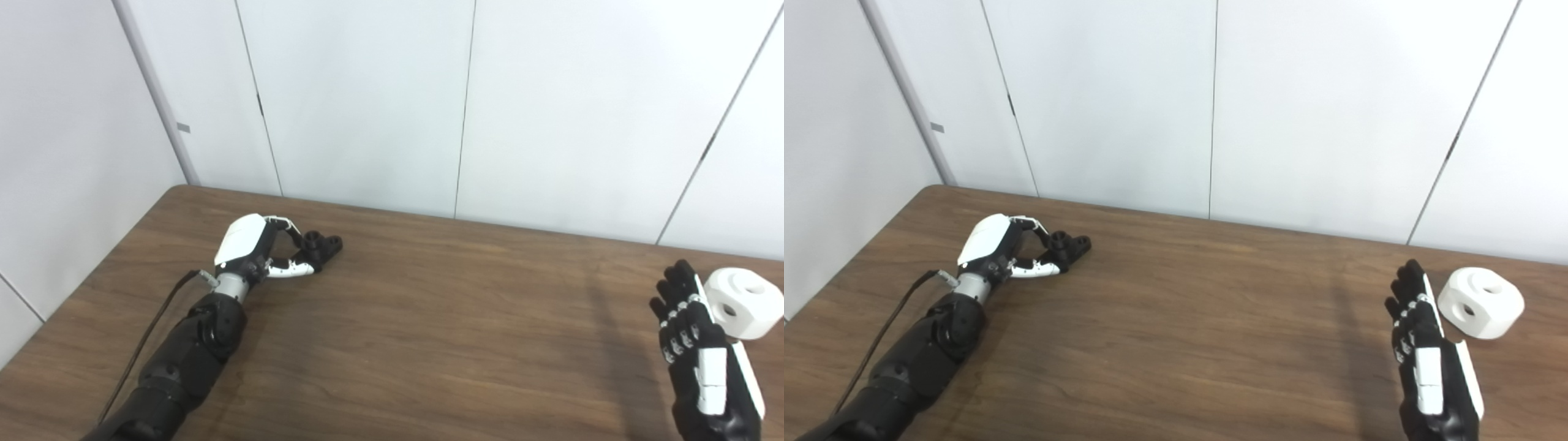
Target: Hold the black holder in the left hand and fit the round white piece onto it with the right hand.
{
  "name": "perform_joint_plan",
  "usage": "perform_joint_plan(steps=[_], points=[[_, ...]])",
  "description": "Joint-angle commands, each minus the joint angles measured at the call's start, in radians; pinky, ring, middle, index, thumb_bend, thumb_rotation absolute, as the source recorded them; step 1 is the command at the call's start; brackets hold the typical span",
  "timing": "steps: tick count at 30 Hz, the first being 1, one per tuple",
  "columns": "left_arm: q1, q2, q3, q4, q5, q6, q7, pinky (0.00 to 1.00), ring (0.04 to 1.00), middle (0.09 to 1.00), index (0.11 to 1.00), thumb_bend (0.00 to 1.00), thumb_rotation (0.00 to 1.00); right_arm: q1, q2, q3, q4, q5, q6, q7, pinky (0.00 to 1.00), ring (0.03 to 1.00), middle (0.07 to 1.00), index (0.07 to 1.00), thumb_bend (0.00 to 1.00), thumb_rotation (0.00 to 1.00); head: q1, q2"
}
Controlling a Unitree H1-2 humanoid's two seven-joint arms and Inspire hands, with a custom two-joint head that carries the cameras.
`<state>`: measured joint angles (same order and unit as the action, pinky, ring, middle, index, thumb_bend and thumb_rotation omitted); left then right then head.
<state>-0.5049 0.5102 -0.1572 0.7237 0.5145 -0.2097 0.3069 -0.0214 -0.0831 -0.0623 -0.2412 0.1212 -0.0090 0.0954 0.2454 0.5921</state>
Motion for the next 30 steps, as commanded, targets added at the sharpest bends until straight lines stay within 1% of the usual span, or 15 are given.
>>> perform_joint_plan(steps=[1, 6, 10, 12, 18, 22, 25, 30], points=[[-0.034, 0.024, 0.008, -0.026, 0.006, -0.018, 0.012, 0.91, 0.846, 0.697, 0.484, 0.52, 0.05, -0.028, -0.002, -0.005, -0.035, -0.001, -0.046, -0.007, 1.0, 1.0, 1.0, 1.0, 0.69, 0.96, -0.001, 0.003], [-0.036, 0.031, -0.01, -0.022, 0.016, -0.039, -0.006, 0.92, 0.861, 0.709, 0.484, 0.52, 0.05, -0.032, -0.005, -0.005, -0.049, -0.003, -0.031, -0.009, 1.0, 1.0, 1.0, 1.0, 0.69, 0.96, -0.003, 0.004], [-0.021, 0.033, -0.029, -0.058, 0.021, -0.055, -0.032, 0.93, 0.869, 0.711, 0.484, 0.52, 0.05, -0.035, -0.007, -0.003, -0.06, -0.012, -0.019, -0.013, 1.0, 1.0, 1.0, 1.0, 0.7, 0.96, -0.017, 0.008], [-0.007, 0.033, -0.035, -0.09, 0.019, -0.052, -0.057, 0.94, 0.875, 0.715, 0.485, 0.52, 0.05, -0.036, -0.01, -0.003, -0.065, -0.012, -0.016, -0.011, 1.0, 1.0, 1.0, 1.0, 0.7, 0.96, -0.026, 0.012], [0.043, 0.023, -0.036, -0.214, -0.011, -0.02, -0.169, 0.92, 0.871, 0.72, 0.484, 0.52, 0.05, -0.047, -0.02, -0.008, -0.069, -0.007, -0.006, -0.015, 1.0, 1.0, 1.0, 1.0, 0.68, 0.97, -0.04, 0.019], [0.078, 0.007, -0.034, -0.293, -0.036, -0.003, -0.238, 0.93, 0.877, 0.728, 0.484, 0.52, 0.05, -0.059, -0.025, -0.011, -0.065, -0.005, 0.002, -0.016, 1.0, 1.0, 1.0, 1.0, 0.69, 0.96, -0.051, 0.023], [0.099, 0.0, -0.042, -0.343, -0.04, -0.008, -0.278, 0.94, 0.889, 0.73, 0.484, 0.52, 0.05, -0.068, -0.028, -0.01, -0.066, -0.004, 0.007, -0.014, 1.0, 1.0, 1.0, 1.0, 0.72, 0.95, -0.069, 0.025], [0.131, -0.017, -0.048, -0.421, -0.045, 0.002, -0.326, 0.95, 0.898, 0.726, 0.484, 0.52, 0.05, -0.077, -0.026, -0.007, -0.072, -0.005, 0.013, -0.017, 1.0, 1.0, 1.0, 1.0, 0.7, 0.95, -0.092, 0.029]])
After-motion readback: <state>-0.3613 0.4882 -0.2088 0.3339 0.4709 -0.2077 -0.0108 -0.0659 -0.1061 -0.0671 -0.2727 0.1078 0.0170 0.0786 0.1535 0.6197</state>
